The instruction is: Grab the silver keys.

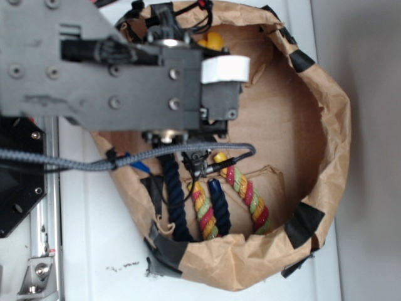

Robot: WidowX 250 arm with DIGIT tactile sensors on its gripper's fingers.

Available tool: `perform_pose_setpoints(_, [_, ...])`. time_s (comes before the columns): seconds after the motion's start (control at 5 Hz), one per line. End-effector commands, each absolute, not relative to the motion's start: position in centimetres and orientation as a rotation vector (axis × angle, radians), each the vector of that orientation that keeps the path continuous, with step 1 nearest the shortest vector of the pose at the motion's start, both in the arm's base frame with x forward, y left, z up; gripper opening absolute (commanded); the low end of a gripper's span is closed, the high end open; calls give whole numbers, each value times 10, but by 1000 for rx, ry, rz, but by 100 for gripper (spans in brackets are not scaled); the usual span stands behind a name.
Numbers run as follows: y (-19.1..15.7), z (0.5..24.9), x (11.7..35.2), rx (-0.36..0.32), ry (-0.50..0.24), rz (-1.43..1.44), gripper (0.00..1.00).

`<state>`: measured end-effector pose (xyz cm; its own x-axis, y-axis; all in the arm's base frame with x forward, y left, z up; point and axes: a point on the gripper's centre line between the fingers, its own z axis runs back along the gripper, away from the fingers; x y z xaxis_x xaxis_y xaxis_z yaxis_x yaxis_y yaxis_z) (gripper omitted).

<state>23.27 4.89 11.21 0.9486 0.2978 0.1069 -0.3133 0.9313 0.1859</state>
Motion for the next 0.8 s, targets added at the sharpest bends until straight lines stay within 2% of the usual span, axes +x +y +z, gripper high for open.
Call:
perform_pose_setpoints(0.0, [50,122,236,203,-112,291,100])
perform_pose_setpoints(0.4, [50,122,236,203,-112,291,100])
perform_pose_setpoints(0.6, [47,96,232,189,-86,202,100])
